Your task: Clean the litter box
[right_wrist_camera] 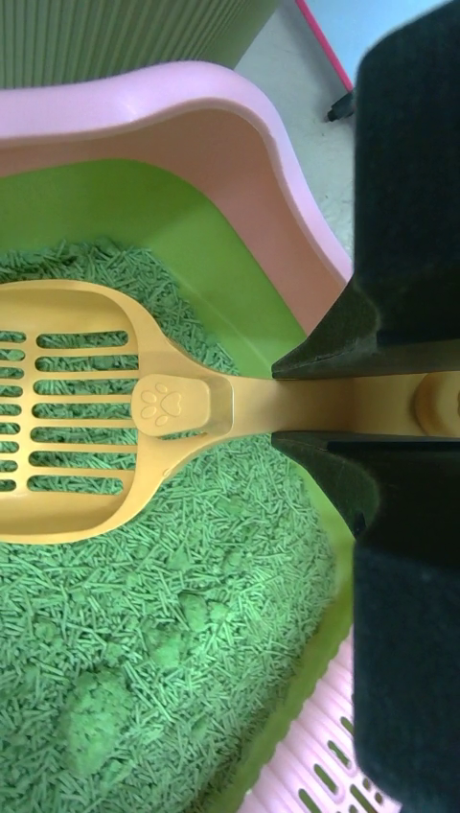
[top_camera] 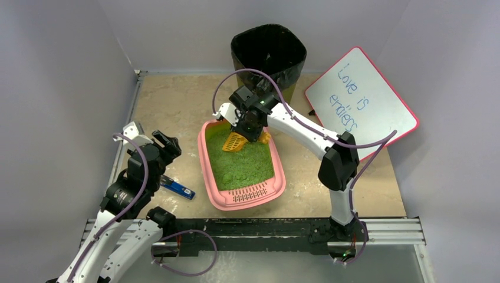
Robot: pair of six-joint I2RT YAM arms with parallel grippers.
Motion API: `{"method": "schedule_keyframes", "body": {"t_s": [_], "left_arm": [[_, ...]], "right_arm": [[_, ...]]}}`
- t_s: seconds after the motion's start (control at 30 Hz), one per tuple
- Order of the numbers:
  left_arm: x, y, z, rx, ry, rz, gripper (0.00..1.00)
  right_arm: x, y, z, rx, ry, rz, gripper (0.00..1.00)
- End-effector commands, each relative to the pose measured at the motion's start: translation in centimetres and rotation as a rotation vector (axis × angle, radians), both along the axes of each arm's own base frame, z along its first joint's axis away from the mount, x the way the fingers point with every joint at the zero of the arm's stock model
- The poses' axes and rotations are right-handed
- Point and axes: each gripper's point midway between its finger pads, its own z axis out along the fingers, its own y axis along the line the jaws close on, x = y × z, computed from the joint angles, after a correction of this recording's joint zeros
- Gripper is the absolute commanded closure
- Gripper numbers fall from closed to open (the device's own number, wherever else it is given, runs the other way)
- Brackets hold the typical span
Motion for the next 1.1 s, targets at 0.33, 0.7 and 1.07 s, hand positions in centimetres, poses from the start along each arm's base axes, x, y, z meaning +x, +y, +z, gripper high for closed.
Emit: {"method": "schedule_keyframes", "body": {"t_s": [0.33,0.7,1.07], "left_arm": [[0.5,-0.2,0.1,-0.023,-0.001,0.016,0.38],[0.6,0.1,-0.5,-0.018,0.018,0.04,0.37],[0.8,-0.3,-0.8,-0.012,0.03,0.023,0.37]], "right_arm": [[2.2,2.9,-0.7,0.113,-0.052,0.008,1.0],[3.3,4.4,-1.1,0.145,-0.106,0.112,1.0],[3.8,5.8,-0.3,0.242,-0.195,0.174,1.0]]}}
